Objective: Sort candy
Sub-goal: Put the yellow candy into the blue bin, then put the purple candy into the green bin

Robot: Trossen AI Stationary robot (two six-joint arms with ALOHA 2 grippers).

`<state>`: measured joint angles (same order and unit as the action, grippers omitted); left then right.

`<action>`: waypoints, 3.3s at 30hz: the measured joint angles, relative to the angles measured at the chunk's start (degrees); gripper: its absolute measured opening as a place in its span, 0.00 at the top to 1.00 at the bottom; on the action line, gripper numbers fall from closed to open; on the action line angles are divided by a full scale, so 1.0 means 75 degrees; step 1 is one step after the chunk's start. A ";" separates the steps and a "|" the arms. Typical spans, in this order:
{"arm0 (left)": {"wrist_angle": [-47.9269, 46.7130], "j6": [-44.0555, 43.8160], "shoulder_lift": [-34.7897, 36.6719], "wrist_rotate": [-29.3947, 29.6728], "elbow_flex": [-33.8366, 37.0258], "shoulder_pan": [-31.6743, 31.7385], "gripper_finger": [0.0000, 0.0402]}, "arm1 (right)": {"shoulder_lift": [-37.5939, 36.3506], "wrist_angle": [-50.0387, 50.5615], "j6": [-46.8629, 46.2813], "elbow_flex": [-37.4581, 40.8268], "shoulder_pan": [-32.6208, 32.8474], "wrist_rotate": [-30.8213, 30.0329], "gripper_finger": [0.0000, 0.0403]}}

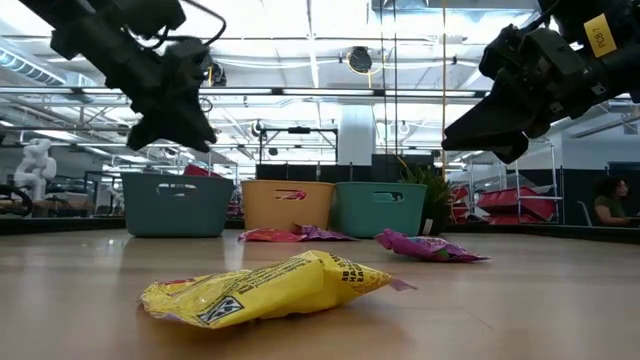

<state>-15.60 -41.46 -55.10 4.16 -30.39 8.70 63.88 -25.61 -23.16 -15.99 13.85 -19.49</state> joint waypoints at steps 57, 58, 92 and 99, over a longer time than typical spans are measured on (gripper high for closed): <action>-0.0020 0.3970 -0.7701 0.1677 -0.4922 -0.4727 0.99 | 0.0000 -0.0230 -0.0364 0.0000 0.0003 0.0009 0.68; -0.0199 0.3945 -0.7536 0.1872 -0.4917 -0.4709 0.99 | 0.0000 -0.0233 -0.0367 0.0000 0.0000 0.0006 0.68; -0.4388 0.0367 0.0652 0.5517 -0.1431 -0.1972 0.99 | 0.0000 -0.0361 -0.0311 0.0000 0.0000 0.0006 0.68; -0.3544 0.0430 0.0641 0.5526 -0.0876 -0.1160 0.86 | 0.0000 -0.0393 -0.0163 0.0000 0.0001 0.0004 0.68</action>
<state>-42.17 -38.23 -50.30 45.60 -36.96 -0.01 63.88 -28.56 -24.38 -15.99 13.85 -19.45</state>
